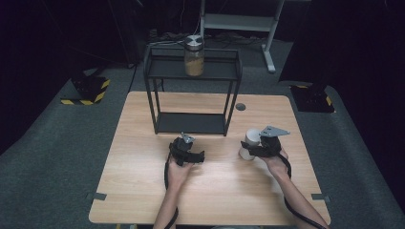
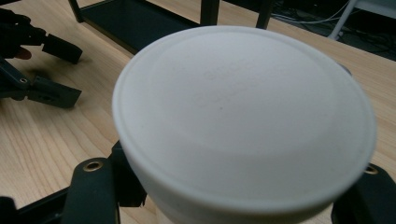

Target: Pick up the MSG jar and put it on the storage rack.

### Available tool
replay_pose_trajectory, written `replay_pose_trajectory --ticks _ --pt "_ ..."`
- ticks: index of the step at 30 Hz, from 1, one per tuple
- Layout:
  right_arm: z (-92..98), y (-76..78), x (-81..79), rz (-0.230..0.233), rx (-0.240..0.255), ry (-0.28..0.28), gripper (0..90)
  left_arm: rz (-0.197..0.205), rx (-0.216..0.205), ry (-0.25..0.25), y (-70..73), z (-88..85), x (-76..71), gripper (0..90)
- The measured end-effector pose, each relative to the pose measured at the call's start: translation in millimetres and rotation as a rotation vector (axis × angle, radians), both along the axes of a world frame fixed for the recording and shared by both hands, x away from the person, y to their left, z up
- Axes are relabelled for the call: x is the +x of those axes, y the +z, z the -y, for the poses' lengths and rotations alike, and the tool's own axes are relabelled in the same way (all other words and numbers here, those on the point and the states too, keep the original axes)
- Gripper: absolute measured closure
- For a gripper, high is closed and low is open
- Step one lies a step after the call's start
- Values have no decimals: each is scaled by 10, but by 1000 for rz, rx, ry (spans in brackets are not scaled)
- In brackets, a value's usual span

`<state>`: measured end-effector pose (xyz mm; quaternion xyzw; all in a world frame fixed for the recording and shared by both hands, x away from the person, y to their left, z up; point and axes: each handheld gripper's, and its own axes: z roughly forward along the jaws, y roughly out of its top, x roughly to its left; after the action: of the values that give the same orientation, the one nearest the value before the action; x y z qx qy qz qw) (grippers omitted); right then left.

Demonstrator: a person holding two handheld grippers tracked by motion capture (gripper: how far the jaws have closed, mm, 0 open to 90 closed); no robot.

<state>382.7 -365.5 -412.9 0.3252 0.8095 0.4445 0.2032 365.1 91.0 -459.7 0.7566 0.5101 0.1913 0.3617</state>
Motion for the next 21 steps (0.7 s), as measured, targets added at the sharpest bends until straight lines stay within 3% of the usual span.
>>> replay_pose_trajectory --ticks 21 --pt "-22 276 -35 40 -4 56 348 -1 -4 -1 0 -9 2 36"
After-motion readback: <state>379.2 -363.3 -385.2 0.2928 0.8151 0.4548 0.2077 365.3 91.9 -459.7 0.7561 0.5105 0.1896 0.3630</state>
